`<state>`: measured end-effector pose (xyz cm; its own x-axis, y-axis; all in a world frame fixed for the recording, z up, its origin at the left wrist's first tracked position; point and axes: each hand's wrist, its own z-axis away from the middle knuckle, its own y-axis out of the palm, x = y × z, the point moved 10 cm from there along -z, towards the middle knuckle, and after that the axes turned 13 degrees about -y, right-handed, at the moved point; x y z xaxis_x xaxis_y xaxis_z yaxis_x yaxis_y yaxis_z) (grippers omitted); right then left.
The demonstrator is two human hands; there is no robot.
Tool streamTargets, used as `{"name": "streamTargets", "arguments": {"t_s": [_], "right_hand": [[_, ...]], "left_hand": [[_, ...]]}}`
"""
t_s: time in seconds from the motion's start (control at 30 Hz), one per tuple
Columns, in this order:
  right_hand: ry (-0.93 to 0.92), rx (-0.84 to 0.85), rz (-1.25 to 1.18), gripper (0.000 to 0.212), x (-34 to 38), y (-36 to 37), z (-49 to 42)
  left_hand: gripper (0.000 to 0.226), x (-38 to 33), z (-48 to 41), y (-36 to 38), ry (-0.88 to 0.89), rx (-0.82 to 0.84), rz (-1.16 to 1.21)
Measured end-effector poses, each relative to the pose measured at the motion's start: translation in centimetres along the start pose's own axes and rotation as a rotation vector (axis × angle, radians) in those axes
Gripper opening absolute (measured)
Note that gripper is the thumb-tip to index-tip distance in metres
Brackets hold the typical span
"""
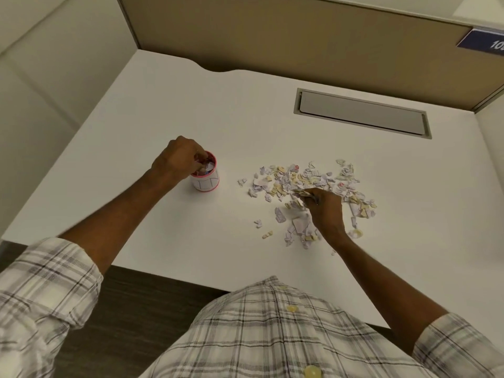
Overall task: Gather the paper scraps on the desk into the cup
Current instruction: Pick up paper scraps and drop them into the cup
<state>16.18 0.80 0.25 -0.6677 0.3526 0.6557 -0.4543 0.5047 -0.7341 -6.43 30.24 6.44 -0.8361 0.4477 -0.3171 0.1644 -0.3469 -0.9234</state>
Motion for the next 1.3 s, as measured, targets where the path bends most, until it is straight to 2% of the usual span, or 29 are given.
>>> {"name": "streamTargets", "arguments": {"t_s": [0.2, 0.43, 0.73, 0.97, 1.07, 1.17, 1.3], "right_hand": [[-0.02, 0.034, -0.105, 0.016, 3.8, 1.7, -1.9], [-0.235, 0.169, -0.151, 0.016, 14.4, 5.8, -6.7], [-0.391, 0.343, 0.004, 0.014, 22.4, 13.6, -10.3], [-0.368, 0.398, 0.015, 0.045, 23.3, 16.0, -10.5], [-0.32, 0.443, -0.024, 0.059, 23.3, 16.6, -10.6], [-0.216, 0.455, -0.142, 0.054, 22.9, 16.7, -11.1], [-0.21, 0.456, -0.172, 0.047, 22.7, 16.3, -11.2]], "left_hand": [[0.023, 0.7, 0.4, -0.3, 0.029, -0.083, 0.119], [0.026, 2.5, 1.6, -0.4, -0.021, -0.164, 0.3], [0.038, 4.7, 2.9, -0.1, -0.109, -0.199, 0.474], [0.037, 4.3, 3.1, 0.4, -0.104, -0.151, 0.489], [0.026, 4.0, 3.1, 0.2, -0.074, -0.156, 0.479], [0.018, 3.8, 2.9, 0.0, -0.055, -0.169, 0.445], [0.018, 3.8, 2.3, 0.3, -0.076, -0.162, 0.395]]}}
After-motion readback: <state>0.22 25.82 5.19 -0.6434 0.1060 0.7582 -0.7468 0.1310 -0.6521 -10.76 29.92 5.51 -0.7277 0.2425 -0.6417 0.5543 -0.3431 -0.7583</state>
